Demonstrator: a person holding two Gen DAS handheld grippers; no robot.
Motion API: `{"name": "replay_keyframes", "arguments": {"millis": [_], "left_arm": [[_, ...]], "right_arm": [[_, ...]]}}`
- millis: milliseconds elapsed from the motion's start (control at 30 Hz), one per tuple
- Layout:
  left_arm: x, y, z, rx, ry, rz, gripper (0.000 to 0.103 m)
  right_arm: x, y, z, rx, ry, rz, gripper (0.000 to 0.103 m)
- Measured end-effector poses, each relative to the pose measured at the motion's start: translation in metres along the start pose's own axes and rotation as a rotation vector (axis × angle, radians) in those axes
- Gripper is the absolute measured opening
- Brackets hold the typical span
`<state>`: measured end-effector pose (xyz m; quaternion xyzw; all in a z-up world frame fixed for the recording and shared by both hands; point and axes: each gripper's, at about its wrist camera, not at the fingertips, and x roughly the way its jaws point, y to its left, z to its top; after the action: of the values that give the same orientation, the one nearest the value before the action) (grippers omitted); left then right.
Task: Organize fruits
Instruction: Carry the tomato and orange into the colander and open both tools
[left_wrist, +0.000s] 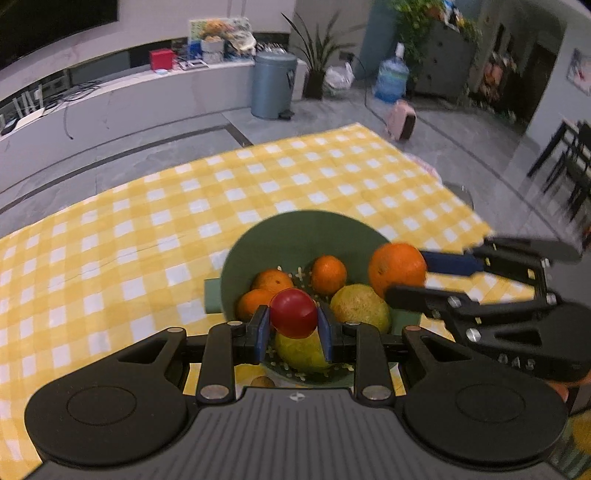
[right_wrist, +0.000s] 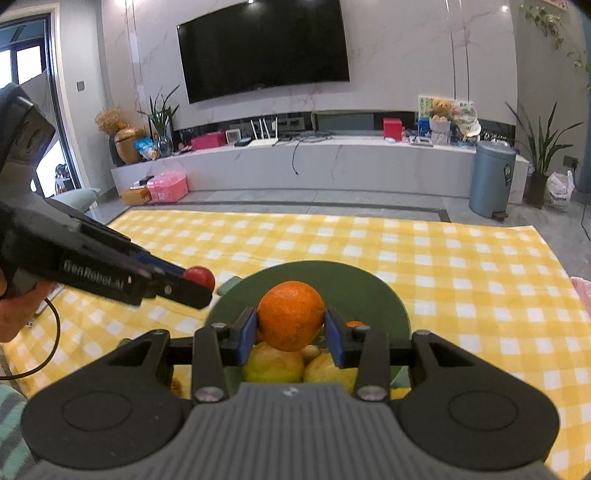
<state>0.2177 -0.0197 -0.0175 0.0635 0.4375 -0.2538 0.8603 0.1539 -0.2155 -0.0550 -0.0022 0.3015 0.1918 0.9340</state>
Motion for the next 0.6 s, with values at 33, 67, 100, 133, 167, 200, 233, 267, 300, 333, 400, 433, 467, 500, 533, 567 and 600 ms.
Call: {"name": "replay_keyframes", "arguments": {"millis": [33,67,100,133,167,200,233,267,300,333,400,433,467,500,533,567,600], "left_arm": [[0.006,-0.001,0.001,0.011,0.016,0.0,0.031],[0.013,-0.002,0.002,0.018,0.033,0.002,0.031],[0.02,-0.003,0.004,0.024,0.047,0.005,0.031],[0.025,-0.004,0.005,0.03,0.058,0.008,0.031],[0.031,-0.006,0.006,0.035,0.071,0.01,0.031],[0.035,-0.006,0.006,0.04,0.081,0.011,0.031],[0.04,-0.007,0.006,0.046,0.091,0.012,0.031],[0.044,-0.007,0.007,0.053,0.097,0.012,0.03],[0.047,-0.008,0.007,0.06,0.103,0.016,0.03],[0.051,-0.008,0.008,0.068,0.108,0.022,0.03],[0.057,-0.007,0.008,0.079,0.113,0.018,0.03],[0.059,-0.007,0.008,0.082,0.112,0.014,0.03],[0.062,-0.006,0.009,0.084,0.115,0.011,0.03],[0.065,-0.006,0.009,0.085,0.119,0.014,0.03],[0.067,-0.006,0.01,0.087,0.123,0.02,0.03],[0.07,-0.006,0.011,0.088,0.128,0.029,0.03],[0.073,-0.006,0.011,0.088,0.131,0.036,0.03]], "right_arm": [[0.006,-0.003,0.001,-0.006,0.009,0.002,0.037],[0.011,-0.006,0.003,-0.011,0.017,0.003,0.037],[0.017,-0.008,0.004,-0.018,0.028,0.004,0.037],[0.024,-0.01,0.004,-0.027,0.038,0.006,0.037],[0.03,-0.011,0.005,-0.036,0.048,0.007,0.037],[0.036,-0.013,0.004,-0.045,0.061,0.012,0.037],[0.042,-0.015,0.004,-0.054,0.076,0.018,0.037],[0.048,-0.017,0.003,-0.06,0.088,0.023,0.037],[0.053,-0.018,0.002,-0.068,0.1,0.028,0.037],[0.059,-0.021,0.0,-0.077,0.112,0.03,0.037],[0.069,-0.025,-0.002,-0.09,0.132,0.036,0.037],[0.074,-0.028,-0.002,-0.096,0.14,0.04,0.037],[0.078,-0.03,-0.001,-0.1,0.148,0.043,0.037],[0.082,-0.032,-0.002,-0.104,0.156,0.048,0.037],[0.086,-0.033,-0.002,-0.108,0.164,0.056,0.037],[0.088,-0.035,-0.001,-0.11,0.161,0.064,0.037],[0.09,-0.034,-0.001,-0.113,0.166,0.07,0.037]]}}
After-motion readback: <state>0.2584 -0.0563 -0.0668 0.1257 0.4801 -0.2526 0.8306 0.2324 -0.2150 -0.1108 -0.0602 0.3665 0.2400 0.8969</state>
